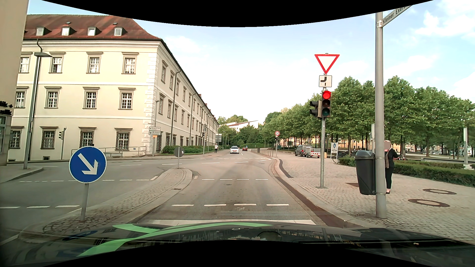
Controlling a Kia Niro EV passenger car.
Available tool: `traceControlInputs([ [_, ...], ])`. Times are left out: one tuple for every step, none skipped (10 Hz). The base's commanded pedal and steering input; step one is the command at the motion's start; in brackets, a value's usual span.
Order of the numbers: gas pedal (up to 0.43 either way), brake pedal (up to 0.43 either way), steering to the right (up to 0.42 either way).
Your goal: Follow the waypoints while adhering to traffic rules and regulations
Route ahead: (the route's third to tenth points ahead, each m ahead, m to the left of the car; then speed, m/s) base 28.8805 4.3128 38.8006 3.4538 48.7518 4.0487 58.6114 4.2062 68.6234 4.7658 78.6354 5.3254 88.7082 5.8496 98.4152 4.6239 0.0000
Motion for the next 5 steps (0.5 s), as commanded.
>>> traceControlInputs([
  [0.000,0.457,0.005],
  [0.000,0.457,0.005],
  [0.000,0.457,0.005],
  [0.000,0.457,0.006],
  [0.000,0.451,0.005],
])
